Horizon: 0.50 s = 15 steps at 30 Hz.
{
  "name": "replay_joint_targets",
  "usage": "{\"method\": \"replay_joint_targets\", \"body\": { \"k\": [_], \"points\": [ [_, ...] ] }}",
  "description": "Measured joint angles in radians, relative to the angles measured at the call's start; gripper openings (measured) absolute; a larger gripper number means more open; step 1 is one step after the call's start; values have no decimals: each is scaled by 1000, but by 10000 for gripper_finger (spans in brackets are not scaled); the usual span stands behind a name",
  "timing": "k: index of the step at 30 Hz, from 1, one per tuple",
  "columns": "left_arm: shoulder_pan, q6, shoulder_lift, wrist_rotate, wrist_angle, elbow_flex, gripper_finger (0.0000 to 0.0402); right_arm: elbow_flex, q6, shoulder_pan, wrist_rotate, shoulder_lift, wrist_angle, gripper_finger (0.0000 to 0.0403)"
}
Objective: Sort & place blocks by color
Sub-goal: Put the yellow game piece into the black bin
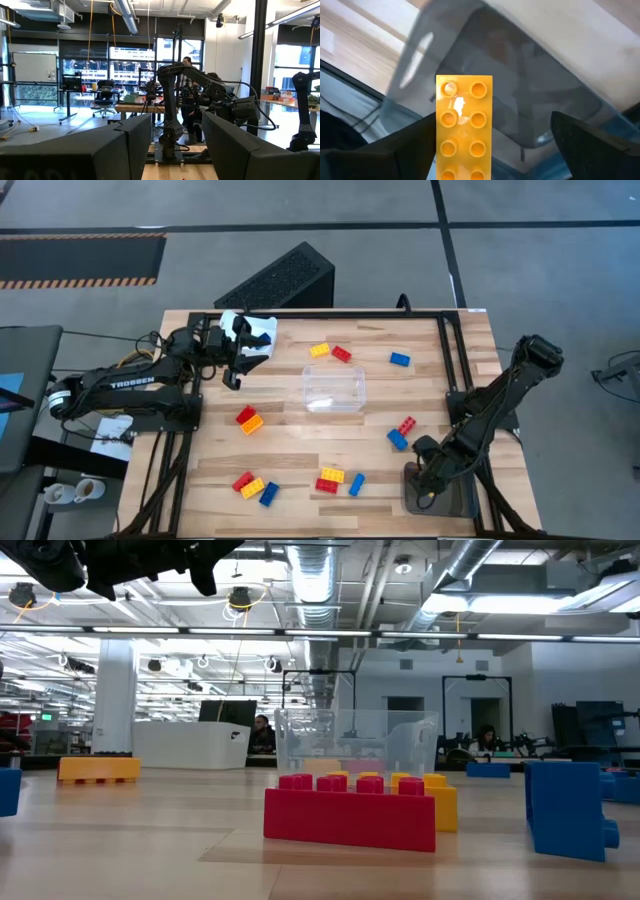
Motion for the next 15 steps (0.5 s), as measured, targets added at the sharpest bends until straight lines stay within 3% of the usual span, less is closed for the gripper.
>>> {"method": "replay_joint_targets", "body": {
  "k": [10, 15],
  "points": [
    [0, 0, 0, 1, -1, 0, 166, 0, -71, 19, 88, -10, 51, 381],
    [0, 0, 0, 1, -2, 0, 166, 0, -75, 56, 82, -10, 32, 346]
  ]
}}
